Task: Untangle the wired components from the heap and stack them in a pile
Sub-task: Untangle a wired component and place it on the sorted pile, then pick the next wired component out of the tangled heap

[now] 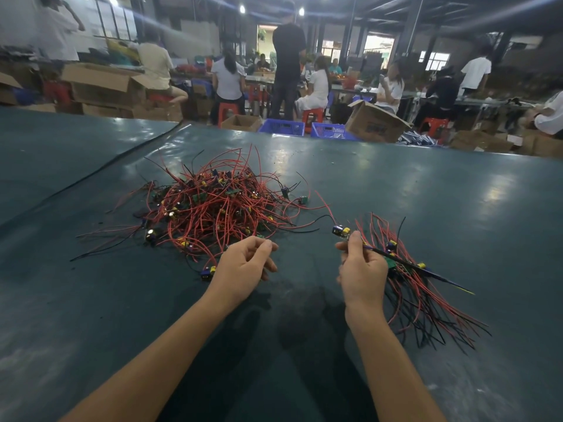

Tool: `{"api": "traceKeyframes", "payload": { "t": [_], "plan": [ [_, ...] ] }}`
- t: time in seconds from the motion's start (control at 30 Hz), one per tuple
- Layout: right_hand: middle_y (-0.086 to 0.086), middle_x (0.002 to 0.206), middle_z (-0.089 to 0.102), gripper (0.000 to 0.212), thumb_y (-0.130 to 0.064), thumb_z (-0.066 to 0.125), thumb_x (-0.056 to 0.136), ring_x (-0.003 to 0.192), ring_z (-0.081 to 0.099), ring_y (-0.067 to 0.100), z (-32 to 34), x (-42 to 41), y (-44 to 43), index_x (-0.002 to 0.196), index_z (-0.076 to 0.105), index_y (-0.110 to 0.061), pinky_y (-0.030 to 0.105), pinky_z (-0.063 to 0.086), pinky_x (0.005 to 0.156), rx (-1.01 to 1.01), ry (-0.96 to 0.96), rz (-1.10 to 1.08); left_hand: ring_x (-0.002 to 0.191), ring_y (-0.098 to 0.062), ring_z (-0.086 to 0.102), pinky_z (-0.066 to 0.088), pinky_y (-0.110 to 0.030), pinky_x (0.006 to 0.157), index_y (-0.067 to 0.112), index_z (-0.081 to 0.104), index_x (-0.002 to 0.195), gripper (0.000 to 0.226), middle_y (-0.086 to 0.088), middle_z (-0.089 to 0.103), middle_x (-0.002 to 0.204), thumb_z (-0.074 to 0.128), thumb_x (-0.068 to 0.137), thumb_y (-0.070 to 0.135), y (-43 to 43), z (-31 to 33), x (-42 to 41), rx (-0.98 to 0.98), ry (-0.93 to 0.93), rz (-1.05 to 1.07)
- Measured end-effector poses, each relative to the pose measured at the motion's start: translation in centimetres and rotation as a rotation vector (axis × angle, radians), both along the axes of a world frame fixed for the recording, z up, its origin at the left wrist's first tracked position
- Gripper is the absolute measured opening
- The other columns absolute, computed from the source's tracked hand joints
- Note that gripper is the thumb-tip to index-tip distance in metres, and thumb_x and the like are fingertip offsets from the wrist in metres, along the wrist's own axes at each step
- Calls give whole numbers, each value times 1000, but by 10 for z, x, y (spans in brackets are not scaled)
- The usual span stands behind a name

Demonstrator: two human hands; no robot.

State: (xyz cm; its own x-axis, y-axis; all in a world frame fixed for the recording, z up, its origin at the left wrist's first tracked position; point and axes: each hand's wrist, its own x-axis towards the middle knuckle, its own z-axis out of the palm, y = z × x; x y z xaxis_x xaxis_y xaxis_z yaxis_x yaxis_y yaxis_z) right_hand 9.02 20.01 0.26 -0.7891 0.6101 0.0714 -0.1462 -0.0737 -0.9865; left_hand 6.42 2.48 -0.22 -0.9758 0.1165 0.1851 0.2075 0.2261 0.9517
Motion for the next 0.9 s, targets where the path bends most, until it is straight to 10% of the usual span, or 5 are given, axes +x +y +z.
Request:
{"api": "traceKeyframes", "payload": {
  "t": [0.23, 0.43, 0.73, 0.9],
  "plan": [
    [-2, 87, 67, 23, -38, 47, 101, 42, 52, 3, 4, -4, 20, 119, 52, -25, 19, 37, 36, -138, -96, 106, 97, -19, 56, 45, -34, 84, 18, 68, 100, 14, 3, 63, 103, 64, 87, 22, -19, -5, -6, -696, 534, 289],
    [-1, 87, 68, 24, -24, 52, 100, 43, 53, 0, -2, -3, 7, 124, 53, -21, 21, 40, 43, 21, -126, 150, 124, -27, 44, 31, -44, 104, 24, 57, 125, 40, -4, 48, 136, 56, 88, 35, -46, -7, -21, -966, 267, 412],
    [-2, 77, 68, 13, -20, 56, 98, 62, 56, 9, -8, 0, -7, 110, 57, -24, 11, 39, 41, 123, -107, 208, 95, -19, 61, 33, -38, 94, 23, 57, 123, 32, 2, 59, 113, 52, 93, 27, -45, -2, -18, -1057, 247, 361],
    [-7, 72, 69, 8, -23, 57, 97, 50, 54, 2, -9, -1, -10, 100, 58, -31, 16, 41, 45, 177, -115, 229, 68, -22, 59, 41, -40, 84, 11, 70, 83, 25, 3, 61, 70, 53, 98, 24, -42, 2, -13, -854, 438, 312]
  ]
}}
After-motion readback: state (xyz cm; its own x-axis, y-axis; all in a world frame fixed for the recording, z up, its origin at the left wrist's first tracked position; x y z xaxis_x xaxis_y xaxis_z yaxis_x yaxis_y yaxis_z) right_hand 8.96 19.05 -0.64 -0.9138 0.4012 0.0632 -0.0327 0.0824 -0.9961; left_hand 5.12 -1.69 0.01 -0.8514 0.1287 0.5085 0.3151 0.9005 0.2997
